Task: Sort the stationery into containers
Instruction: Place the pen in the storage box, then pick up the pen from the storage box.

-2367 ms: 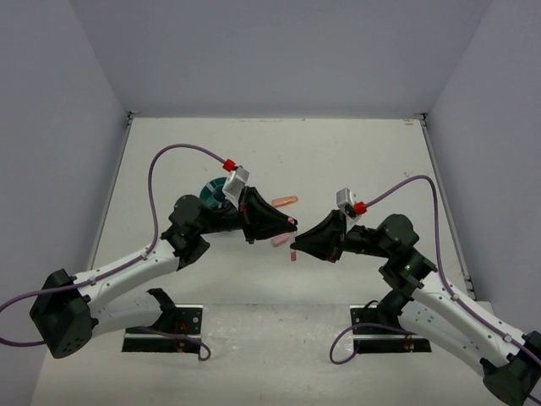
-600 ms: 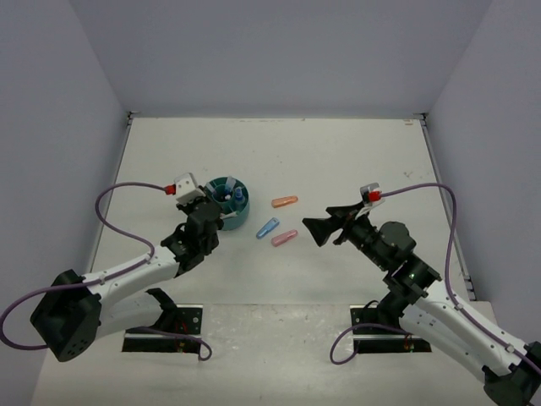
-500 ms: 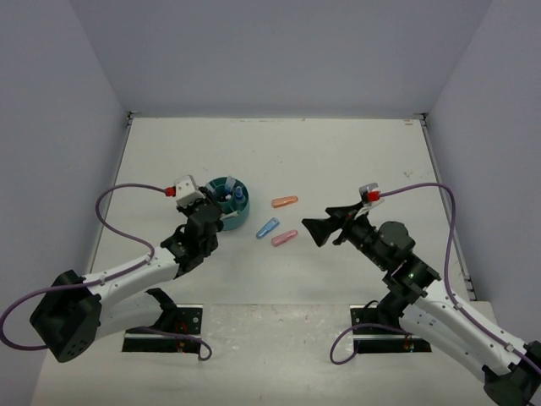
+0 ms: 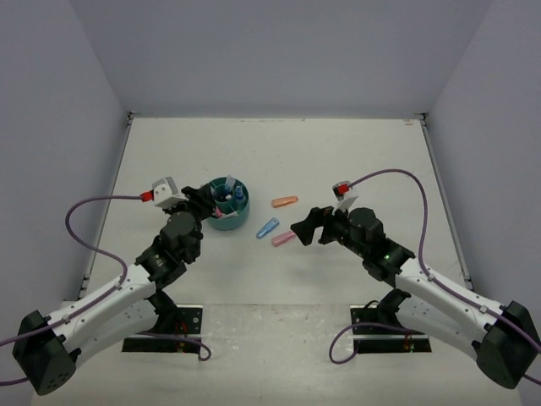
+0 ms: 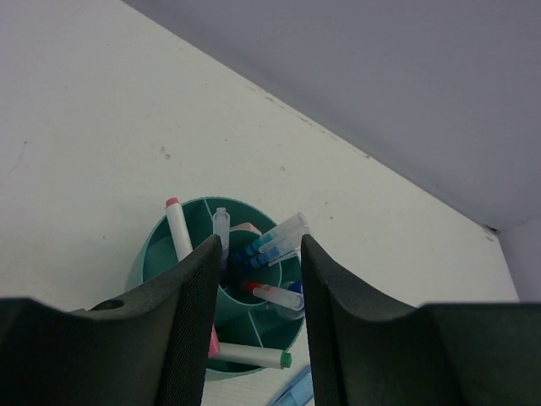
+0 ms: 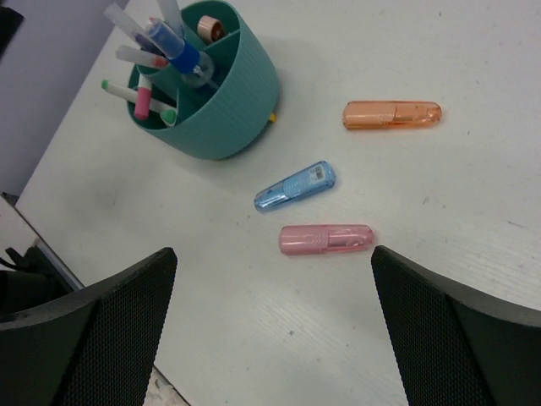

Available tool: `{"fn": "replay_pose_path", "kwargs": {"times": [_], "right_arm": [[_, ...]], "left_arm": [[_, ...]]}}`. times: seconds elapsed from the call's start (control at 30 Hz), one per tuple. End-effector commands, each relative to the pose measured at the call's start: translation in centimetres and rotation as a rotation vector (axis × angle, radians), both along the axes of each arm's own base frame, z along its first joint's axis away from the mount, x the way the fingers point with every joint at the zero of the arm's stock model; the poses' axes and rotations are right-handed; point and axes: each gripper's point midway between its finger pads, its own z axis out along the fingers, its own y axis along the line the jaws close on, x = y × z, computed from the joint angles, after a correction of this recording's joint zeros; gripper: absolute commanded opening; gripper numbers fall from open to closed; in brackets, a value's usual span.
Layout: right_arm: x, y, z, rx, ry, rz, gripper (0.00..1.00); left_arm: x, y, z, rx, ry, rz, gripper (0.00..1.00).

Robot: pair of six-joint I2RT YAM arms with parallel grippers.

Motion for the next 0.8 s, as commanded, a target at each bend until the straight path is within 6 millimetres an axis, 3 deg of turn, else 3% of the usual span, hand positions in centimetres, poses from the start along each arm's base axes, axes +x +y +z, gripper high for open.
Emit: {"fn": "replay_pose_path", "kwargs": {"times": [0.0,0.1,0.3,0.67,0.77], "right_arm": [[0.7,1.2,3.1,0.077,-0.036,0.007,0.99],[0.7,1.3,3.3,0.075,-0.036,0.011,0.99],[0.5,1.0,3.3,0.070,-0.035,0.009,0.99],[-0.1,-0.2,3.8,0.058,-0.065,-0.009,0.98],[-0.2,-0.3,3.7,0.053,-0.070,-0.007,0.98]], "left_arm": [[-0.5,0.1,0.8,0.000,0.007,-0.011,0.46],[-0.3,0.2,0.7,0.013,0.027,0.002,0.53],[2.2,0.2,-1.4,-0.012,0.217,0.005,0.44],[6.1,6.2,-3.6,-0.267,0.375,0.109,0.32],[7.4,6.0,-4.3,-0.292,0.392,0.046,0.32]]}}
